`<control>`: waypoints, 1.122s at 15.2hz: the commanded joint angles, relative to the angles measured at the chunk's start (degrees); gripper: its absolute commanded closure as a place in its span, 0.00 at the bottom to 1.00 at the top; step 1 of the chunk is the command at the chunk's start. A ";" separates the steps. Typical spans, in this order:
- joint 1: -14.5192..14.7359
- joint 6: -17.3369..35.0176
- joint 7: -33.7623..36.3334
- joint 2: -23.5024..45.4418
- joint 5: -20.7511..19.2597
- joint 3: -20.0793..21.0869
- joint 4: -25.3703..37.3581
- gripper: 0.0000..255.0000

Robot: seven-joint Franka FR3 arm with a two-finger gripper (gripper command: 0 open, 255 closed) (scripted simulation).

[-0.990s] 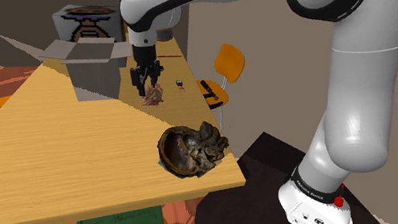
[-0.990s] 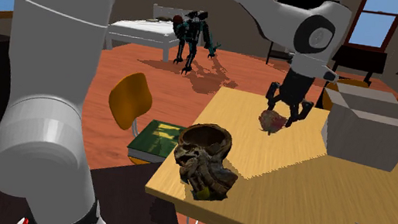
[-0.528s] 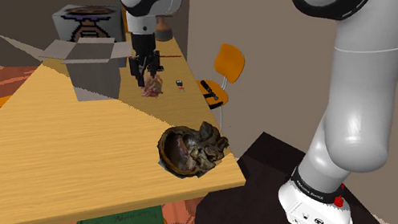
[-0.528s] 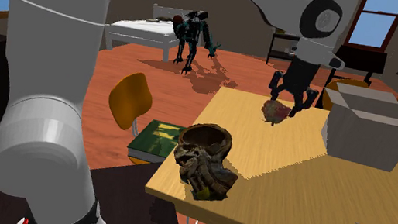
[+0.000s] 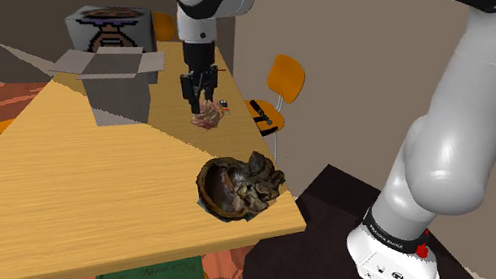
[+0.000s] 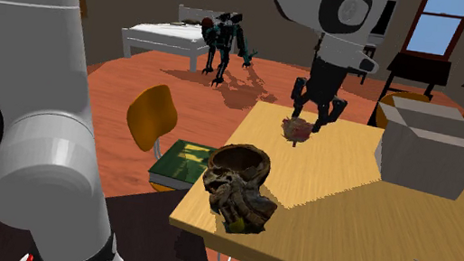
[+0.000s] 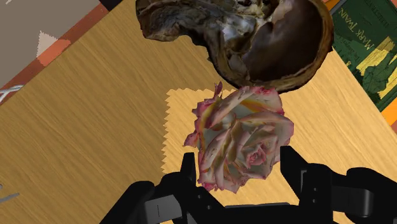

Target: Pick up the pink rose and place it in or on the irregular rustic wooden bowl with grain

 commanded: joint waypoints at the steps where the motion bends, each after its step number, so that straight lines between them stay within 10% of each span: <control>1: 0.33 1.30 0.49 -4.58 0.14 0.30 -5.81 1.00; 9: 1.63 1.45 2.67 -23.39 1.20 1.76 -24.52 1.00; 17: 1.73 8.01 1.98 -21.06 1.57 1.91 -28.78 1.00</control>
